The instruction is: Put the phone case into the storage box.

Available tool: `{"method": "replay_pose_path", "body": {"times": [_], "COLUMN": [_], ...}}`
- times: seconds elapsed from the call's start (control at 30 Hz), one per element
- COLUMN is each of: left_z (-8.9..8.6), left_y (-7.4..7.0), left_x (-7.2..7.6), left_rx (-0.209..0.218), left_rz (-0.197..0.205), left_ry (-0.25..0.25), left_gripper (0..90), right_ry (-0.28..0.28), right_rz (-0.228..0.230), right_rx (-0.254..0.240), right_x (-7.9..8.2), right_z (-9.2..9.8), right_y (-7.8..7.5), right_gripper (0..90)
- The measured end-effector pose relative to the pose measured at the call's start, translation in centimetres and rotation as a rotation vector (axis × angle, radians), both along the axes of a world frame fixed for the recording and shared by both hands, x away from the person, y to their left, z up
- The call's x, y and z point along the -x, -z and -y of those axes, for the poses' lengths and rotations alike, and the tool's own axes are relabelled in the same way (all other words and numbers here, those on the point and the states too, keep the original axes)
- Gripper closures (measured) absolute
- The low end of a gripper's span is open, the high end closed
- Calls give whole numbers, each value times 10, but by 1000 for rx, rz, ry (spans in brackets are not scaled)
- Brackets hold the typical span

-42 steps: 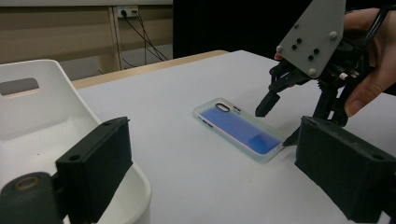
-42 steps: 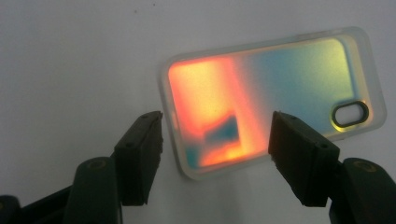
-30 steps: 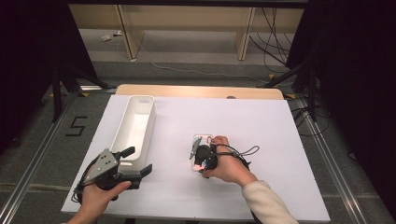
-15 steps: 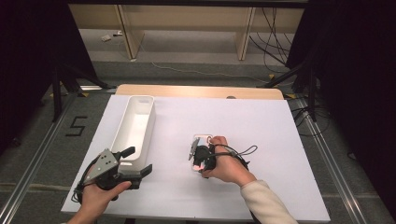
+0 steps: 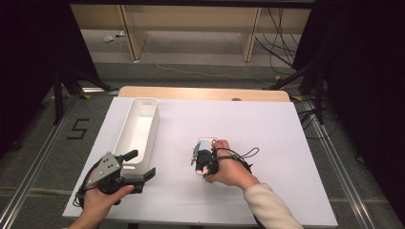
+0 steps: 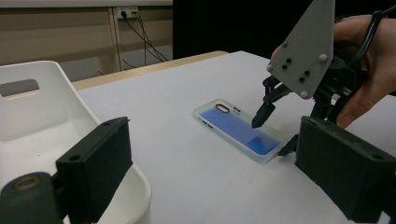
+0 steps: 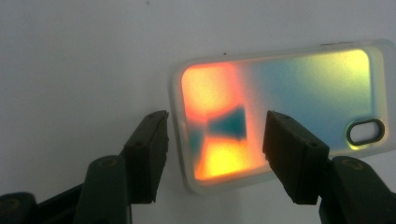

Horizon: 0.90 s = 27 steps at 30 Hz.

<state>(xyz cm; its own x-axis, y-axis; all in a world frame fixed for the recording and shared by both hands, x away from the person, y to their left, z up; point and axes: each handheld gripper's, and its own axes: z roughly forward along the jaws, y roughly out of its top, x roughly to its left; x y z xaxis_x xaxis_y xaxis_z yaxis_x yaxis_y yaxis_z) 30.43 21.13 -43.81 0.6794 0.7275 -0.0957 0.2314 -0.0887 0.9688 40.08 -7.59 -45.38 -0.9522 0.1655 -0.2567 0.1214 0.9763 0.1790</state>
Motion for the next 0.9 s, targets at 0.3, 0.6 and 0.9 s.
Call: {"method": "replay_pose_path", "body": {"times": [0.3, 0.6, 0.9], "left_z": [0, 0, 0], "left_y": [0, 0, 0], "left_x": [-1, 0, 0], "left_rx": [6, 2, 0], "left_rz": [3, 1, 1], "left_ry": [4, 0, 1], "left_gripper": [101, 101, 100], "right_ry": [-18, -43, -75], "right_rz": [1, -15, -36], "right_rx": [21, 51, 57], "right_x": [-2, 2, 5], "right_z": [0, -5, -6], "right_y": [4, 3, 3], "right_gripper": [411, 492, 622]}}
